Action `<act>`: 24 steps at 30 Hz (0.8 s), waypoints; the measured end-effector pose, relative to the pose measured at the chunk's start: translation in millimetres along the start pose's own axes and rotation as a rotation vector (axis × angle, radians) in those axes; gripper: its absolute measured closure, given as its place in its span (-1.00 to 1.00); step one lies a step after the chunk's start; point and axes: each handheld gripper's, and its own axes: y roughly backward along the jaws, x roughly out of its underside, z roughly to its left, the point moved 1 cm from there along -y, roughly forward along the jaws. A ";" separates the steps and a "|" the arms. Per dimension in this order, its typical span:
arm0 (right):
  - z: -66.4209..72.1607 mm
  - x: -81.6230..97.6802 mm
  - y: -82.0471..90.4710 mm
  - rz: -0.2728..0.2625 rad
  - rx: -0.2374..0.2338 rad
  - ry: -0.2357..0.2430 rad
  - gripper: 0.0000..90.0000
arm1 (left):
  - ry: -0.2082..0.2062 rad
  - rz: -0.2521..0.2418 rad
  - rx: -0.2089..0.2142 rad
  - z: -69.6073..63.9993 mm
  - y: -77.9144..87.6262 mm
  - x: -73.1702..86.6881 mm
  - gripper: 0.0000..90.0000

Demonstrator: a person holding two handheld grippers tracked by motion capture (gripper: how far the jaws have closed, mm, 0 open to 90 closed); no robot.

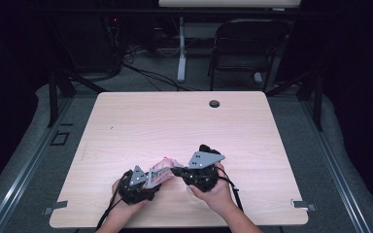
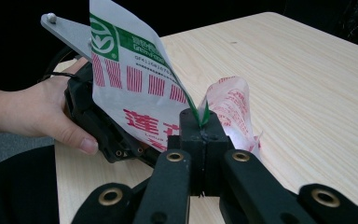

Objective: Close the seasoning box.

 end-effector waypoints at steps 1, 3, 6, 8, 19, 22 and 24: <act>0.0 -0.1 0.1 0.002 0.000 0.002 1.00 | -0.002 0.002 -0.006 -0.2 -0.3 -0.1 -0.14; 0.1 0.0 -0.1 -0.002 0.000 0.001 1.00 | -0.002 0.004 -0.006 -0.2 -0.4 -0.1 -0.13; -0.1 -0.1 0.2 0.000 -0.001 0.001 1.00 | -0.003 0.010 -0.006 0.9 -1.5 -0.8 -0.11; 0.0 0.0 0.1 -0.001 0.000 0.001 1.00 | 0.000 0.009 -0.007 1.1 -1.8 -0.9 -0.10; 0.1 -0.6 0.8 -0.006 -0.002 -0.001 1.00 | 0.005 0.005 -0.019 0.2 -2.4 -1.5 0.03; 0.1 -0.9 1.0 -0.008 -0.002 -0.001 1.00 | -0.005 0.005 -0.024 -0.7 -2.2 -1.7 0.09; 0.1 -1.2 1.4 -0.008 -0.003 0.000 1.00 | -0.005 0.004 -0.027 -0.7 -2.2 -1.7 0.12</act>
